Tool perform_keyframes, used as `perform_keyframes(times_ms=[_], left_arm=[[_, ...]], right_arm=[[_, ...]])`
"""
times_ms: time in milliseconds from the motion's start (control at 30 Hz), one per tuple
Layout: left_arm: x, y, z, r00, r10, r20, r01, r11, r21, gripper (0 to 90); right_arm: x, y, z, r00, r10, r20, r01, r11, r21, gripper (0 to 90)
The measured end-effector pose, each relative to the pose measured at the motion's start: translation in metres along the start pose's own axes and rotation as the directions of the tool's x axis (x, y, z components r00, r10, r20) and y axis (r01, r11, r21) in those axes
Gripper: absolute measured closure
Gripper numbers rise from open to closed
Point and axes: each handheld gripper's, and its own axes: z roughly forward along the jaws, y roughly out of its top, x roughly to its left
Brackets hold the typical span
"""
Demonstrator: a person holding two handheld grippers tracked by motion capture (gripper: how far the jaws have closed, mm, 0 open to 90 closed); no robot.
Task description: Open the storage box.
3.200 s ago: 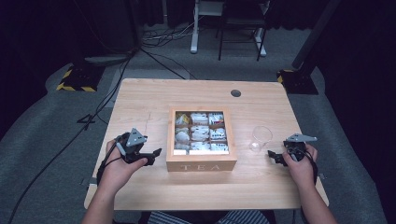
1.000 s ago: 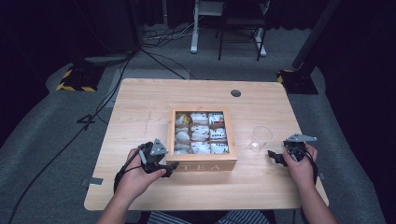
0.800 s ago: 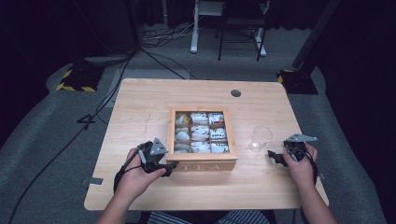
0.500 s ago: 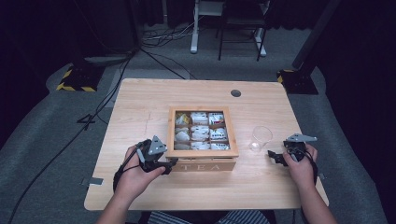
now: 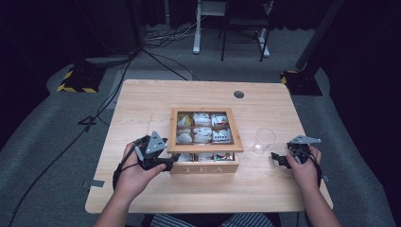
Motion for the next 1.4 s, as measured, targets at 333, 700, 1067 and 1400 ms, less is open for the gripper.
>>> perform_keyframes(times_ms=[333,700,1067,1400], left_arm=[[0.011,0.016,-0.002,0.9994,0.029,-0.018,-0.030,0.9984,-0.049,31.5],[0.030,0.033,0.000,0.9962,0.034,-0.081,-0.044,0.9910,-0.127,32.5],[0.038,0.044,0.009,0.9962,0.005,-0.087,-0.016,0.9905,-0.137,44.6],[0.047,0.056,0.008,0.9939,-0.066,-0.088,0.050,0.9838,-0.172,47.2]], right_arm=[[0.000,0.000,0.000,1.0000,-0.001,0.001,0.001,1.000,0.000,8.8],[0.000,0.000,0.000,1.0000,-0.001,0.001,0.001,1.000,0.000,8.7],[0.000,0.000,0.000,1.0000,0.000,0.000,0.000,1.000,-0.001,8.7],[0.000,0.001,0.001,1.0000,0.000,0.002,0.000,1.000,0.001,8.6]])
